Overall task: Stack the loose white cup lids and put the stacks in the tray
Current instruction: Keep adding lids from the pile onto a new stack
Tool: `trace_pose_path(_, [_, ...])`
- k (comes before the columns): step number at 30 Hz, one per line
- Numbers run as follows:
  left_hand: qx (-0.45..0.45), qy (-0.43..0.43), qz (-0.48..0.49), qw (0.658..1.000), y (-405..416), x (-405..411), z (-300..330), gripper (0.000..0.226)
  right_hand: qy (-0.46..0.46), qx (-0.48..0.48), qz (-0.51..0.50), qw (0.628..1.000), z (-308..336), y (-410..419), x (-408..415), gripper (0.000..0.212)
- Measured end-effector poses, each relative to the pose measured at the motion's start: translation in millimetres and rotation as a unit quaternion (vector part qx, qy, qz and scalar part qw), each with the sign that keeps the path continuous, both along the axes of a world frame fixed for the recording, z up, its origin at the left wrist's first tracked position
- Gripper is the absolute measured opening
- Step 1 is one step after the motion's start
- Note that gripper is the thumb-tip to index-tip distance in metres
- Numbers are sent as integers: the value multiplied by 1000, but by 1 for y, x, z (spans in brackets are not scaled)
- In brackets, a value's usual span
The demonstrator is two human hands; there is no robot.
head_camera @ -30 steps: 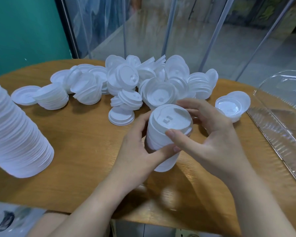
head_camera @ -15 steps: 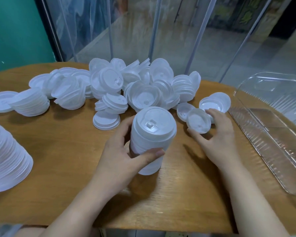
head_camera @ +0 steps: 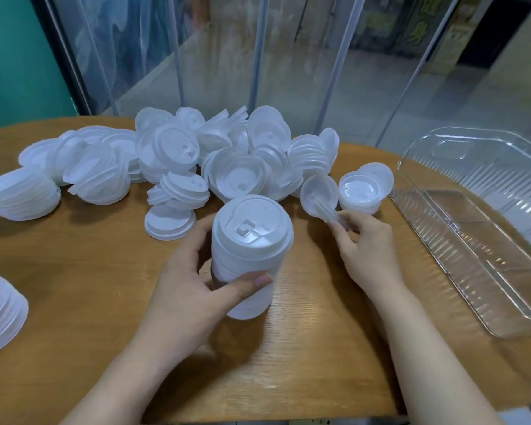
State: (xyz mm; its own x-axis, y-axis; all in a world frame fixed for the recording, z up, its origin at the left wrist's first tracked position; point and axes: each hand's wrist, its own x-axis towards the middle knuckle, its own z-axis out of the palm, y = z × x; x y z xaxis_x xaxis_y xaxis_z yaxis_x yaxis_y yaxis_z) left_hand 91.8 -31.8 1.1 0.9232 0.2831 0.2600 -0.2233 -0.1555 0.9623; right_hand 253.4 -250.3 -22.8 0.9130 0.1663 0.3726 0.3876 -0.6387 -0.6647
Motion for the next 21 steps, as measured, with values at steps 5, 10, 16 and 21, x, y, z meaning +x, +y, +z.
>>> trace_pose_path(5, [-2, -1, 0, 1000, 0, -1, 1, 75, 125, 190, 64, 972, 18, -1, -14, 12])
trace_pose_path(10, [6, 2, -1, 1000, 1, 0, 0, 74, 302, 241, 78, 919, 23, -9, -25, 18])
trace_pose_path(16, [11, 1, 3, 1000, 1, 2, 0, 76, 184, 79, -22, 980, 14, -15, -17, 5])
trace_pose_path(21, [14, -2, 2, 1000, 0, 2, -1, 76, 166, -59, 21, 984, 12, -8, -23, 76])
